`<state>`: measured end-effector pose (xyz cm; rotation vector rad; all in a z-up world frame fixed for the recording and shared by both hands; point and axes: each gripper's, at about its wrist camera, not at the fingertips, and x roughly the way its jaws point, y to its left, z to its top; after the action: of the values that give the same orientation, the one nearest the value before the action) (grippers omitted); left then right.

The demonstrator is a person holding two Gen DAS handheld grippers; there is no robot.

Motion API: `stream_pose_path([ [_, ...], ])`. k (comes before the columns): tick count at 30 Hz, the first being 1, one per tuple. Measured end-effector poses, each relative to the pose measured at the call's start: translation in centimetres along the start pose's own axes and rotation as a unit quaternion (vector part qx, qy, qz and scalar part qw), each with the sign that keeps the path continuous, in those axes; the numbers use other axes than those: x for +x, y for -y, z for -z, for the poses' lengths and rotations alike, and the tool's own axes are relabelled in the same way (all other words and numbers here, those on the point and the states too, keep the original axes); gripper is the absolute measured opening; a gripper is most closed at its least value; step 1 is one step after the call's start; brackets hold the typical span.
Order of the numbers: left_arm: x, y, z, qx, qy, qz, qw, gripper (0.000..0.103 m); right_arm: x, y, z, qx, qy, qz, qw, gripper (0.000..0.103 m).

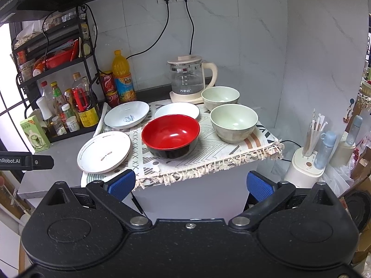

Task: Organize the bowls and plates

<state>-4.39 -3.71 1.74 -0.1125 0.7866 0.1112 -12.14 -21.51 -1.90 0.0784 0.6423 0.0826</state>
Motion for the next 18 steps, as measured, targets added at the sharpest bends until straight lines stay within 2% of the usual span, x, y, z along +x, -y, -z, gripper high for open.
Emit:
stream_pose_path([
  [9, 1.0, 0.4, -0.6, -0.003, -0.001, 0.000, 1.0000, 0.102, 0.7, 0.4, -0.2, 0.000, -0.002, 0.000, 1.000, 0.103],
  [18, 4.1, 2.1, -2.6, -0.002, -0.009, 0.009, 0.9999, 0.102, 2.9, 1.6, -1.3, 0.004, -0.010, 0.002, 1.000, 0.103],
])
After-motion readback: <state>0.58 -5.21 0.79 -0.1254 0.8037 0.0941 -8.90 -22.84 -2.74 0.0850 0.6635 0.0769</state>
